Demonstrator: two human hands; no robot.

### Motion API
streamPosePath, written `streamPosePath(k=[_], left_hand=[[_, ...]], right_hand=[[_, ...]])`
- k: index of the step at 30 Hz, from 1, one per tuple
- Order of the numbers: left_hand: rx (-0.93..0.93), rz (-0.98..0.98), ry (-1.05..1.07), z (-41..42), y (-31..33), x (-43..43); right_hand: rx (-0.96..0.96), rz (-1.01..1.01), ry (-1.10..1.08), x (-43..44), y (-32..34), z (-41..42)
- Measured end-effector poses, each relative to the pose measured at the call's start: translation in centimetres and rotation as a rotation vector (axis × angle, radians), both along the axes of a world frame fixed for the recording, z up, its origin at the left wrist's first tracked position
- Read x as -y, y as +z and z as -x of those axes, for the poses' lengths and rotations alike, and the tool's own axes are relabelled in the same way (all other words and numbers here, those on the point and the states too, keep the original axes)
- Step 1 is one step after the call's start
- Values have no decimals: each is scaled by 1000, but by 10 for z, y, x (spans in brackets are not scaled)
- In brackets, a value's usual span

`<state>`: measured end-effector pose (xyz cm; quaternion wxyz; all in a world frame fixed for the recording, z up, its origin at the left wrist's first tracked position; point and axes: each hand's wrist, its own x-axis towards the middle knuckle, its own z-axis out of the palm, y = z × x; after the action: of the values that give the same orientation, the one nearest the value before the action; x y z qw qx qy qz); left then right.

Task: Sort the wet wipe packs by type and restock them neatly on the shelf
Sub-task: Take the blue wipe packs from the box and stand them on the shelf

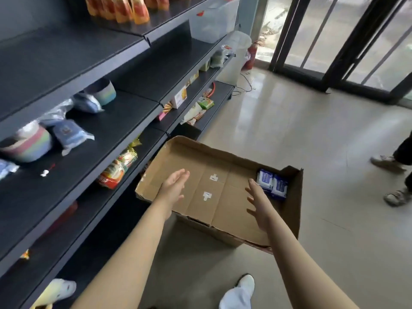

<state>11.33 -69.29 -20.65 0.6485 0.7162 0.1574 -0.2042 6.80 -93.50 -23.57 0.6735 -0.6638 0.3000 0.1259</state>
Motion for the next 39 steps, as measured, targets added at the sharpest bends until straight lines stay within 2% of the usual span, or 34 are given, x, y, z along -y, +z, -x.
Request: streamPosePath(k=[12,27,33,39], left_hand=[[-243,-59,-33,-44,-101,167],[-356,-106,-290,-179,-333,314],[-328,-114,-382,-214,-375,361],[-361,-100,-388,-229,-390,387]], right_hand=[[-190,-81,-191,171,-104,-30],[-272,73,-416,283,-337,-152],[-304,51,-440,287,-364,-162],[-266,118,-435,293,-371,-158]])
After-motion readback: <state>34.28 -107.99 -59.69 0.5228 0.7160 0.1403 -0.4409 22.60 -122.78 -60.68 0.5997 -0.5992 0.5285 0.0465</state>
